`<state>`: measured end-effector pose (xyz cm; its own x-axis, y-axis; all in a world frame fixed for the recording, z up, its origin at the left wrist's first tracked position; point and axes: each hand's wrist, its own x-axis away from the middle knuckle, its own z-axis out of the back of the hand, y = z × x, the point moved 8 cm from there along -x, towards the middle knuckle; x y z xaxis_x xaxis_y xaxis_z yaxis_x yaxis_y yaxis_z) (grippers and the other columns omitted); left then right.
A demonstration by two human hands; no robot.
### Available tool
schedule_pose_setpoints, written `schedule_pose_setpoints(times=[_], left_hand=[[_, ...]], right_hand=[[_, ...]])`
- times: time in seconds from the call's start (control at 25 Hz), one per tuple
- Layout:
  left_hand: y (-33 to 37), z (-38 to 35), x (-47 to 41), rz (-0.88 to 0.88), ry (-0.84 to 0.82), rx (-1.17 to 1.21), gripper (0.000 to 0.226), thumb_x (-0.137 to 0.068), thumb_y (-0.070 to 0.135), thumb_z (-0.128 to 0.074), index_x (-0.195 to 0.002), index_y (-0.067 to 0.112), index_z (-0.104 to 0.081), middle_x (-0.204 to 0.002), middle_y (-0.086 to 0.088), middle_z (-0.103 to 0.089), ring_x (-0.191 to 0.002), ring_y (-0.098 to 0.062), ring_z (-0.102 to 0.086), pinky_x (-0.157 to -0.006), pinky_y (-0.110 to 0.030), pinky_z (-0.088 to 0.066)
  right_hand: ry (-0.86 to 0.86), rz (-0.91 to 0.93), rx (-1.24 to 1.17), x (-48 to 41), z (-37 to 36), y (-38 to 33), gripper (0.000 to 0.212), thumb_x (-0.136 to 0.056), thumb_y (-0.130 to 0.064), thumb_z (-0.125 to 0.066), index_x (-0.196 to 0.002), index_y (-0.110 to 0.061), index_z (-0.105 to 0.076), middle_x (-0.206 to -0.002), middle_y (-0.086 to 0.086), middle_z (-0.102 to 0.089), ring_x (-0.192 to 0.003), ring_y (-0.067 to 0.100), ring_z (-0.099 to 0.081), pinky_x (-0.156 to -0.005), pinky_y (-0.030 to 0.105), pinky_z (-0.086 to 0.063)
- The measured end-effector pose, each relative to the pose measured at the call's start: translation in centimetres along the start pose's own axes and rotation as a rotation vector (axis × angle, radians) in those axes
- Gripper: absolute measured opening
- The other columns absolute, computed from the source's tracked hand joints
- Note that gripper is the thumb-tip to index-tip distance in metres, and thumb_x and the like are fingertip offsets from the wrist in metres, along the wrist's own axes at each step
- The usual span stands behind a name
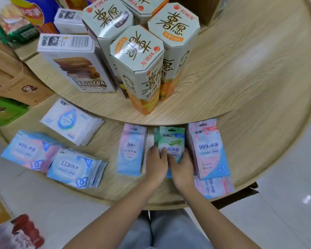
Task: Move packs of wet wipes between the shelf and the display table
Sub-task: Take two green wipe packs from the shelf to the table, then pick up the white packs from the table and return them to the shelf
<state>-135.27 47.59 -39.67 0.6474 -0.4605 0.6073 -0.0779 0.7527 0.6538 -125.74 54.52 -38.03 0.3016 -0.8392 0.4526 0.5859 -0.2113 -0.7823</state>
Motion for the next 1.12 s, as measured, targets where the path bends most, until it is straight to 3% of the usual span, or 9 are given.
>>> schedule_pose_setpoints(times=[0.12,0.28,0.44,0.52,0.6,0.68,0.84,1.0,1.12], left_hand=[[0.4,0.2,-0.5,0.065,-0.027,0.121,0.022,-0.099,0.021,-0.042,-0.112,0.011,-0.057,-0.108,-0.005,-0.063,-0.094,-0.014,-0.057,-0.070,-0.021,-0.038],[0.6,0.9,-0.5,0.128,-0.133,0.209,0.020,-0.096,0.014,-0.044,-0.113,0.013,-0.055,-0.107,-0.002,-0.063,-0.099,-0.019,-0.061,-0.081,-0.029,-0.048],[2.0,4.6,0.5,0.002,-0.151,0.123,0.018,-0.095,0.012,-0.045,-0.109,0.019,-0.053,-0.099,0.005,-0.055,-0.092,-0.014,-0.052,-0.075,-0.024,-0.038],[2.1,7.8,1.6,-0.059,-0.142,0.158,0.028,-0.095,0.009,-0.048,-0.120,0.015,-0.057,-0.107,0.006,-0.056,-0.099,-0.009,-0.053,-0.082,-0.018,-0.038],[1.7,12.3,2.4,-0.105,-0.111,0.239,0.023,-0.094,0.007,-0.052,-0.110,0.018,-0.064,-0.104,0.009,-0.064,-0.096,-0.005,-0.059,-0.079,-0.011,-0.043],[0.9,18.5,1.9,-0.142,-0.047,0.288,0.025,-0.092,0.004,-0.054,-0.094,0.026,-0.065,-0.092,0.014,-0.067,-0.084,0.003,-0.062,-0.073,-0.009,-0.046],[-1.7,30.8,-4.8,-0.160,0.091,0.119,0.018,-0.085,0.014,-0.066,-0.102,0.018,-0.061,-0.101,-0.002,-0.065,-0.092,-0.014,-0.058,-0.077,-0.017,-0.044],[-4.1,35.0,-13.3,-0.139,-0.001,-0.379,0.068,-0.074,0.045,-0.076,-0.126,0.006,-0.052,-0.126,-0.011,-0.057,-0.113,-0.027,-0.054,-0.088,-0.031,-0.039],[-6.0,33.8,-16.8,-0.142,-0.105,-0.597,0.108,-0.060,0.058,-0.080,-0.142,0.007,-0.032,-0.140,-0.016,-0.044,-0.128,-0.031,-0.043,-0.102,-0.036,-0.037]], right_hand=[[-0.017,-0.075,0.044,-0.6,-0.6,0.5,0.043,-0.087,-0.018,-0.062,-0.127,-0.010,-0.048,-0.118,0.006,-0.065,-0.109,0.020,-0.062,-0.092,0.032,-0.048],[-0.059,-0.110,0.126,-0.6,-0.8,0.3,0.044,-0.088,-0.018,-0.060,-0.128,-0.007,-0.044,-0.121,0.010,-0.063,-0.109,0.027,-0.062,-0.081,0.025,-0.043],[-0.008,0.051,0.179,1.6,0.8,-2.9,0.036,-0.082,-0.020,-0.053,-0.116,-0.012,-0.049,-0.112,0.006,-0.062,-0.104,0.024,-0.060,-0.090,0.038,-0.050],[-0.016,0.132,0.230,3.4,1.0,-5.1,0.037,-0.082,-0.018,-0.053,-0.119,-0.013,-0.051,-0.113,0.002,-0.058,-0.106,0.017,-0.056,-0.094,0.034,-0.047],[-0.067,0.146,0.227,5.3,0.1,-7.1,0.034,-0.088,-0.010,-0.056,-0.122,-0.012,-0.053,-0.112,-0.003,-0.056,-0.106,0.011,-0.053,-0.093,0.023,-0.041],[-0.152,0.113,0.130,6.4,-2.6,-8.9,0.025,-0.090,-0.007,-0.056,-0.113,-0.017,-0.058,-0.102,-0.008,-0.060,-0.092,0.004,-0.058,-0.084,0.019,-0.044],[-0.224,0.059,0.086,5.3,-11.0,-11.6,0.014,-0.089,-0.008,-0.058,-0.101,-0.014,-0.063,-0.082,-0.007,-0.062,-0.073,0.002,-0.057,-0.069,0.016,-0.044],[-0.157,-0.176,-0.081,4.2,-19.3,-11.3,0.021,-0.083,-0.004,-0.061,-0.103,-0.012,-0.058,-0.070,-0.005,-0.056,-0.068,0.013,-0.052,-0.063,0.023,-0.041],[-0.103,-0.278,-0.132,4.2,-23.1,-10.6,0.033,-0.083,-0.004,-0.064,-0.112,-0.010,-0.049,-0.086,0.005,-0.054,-0.067,0.011,-0.049,-0.061,0.022,-0.039]])
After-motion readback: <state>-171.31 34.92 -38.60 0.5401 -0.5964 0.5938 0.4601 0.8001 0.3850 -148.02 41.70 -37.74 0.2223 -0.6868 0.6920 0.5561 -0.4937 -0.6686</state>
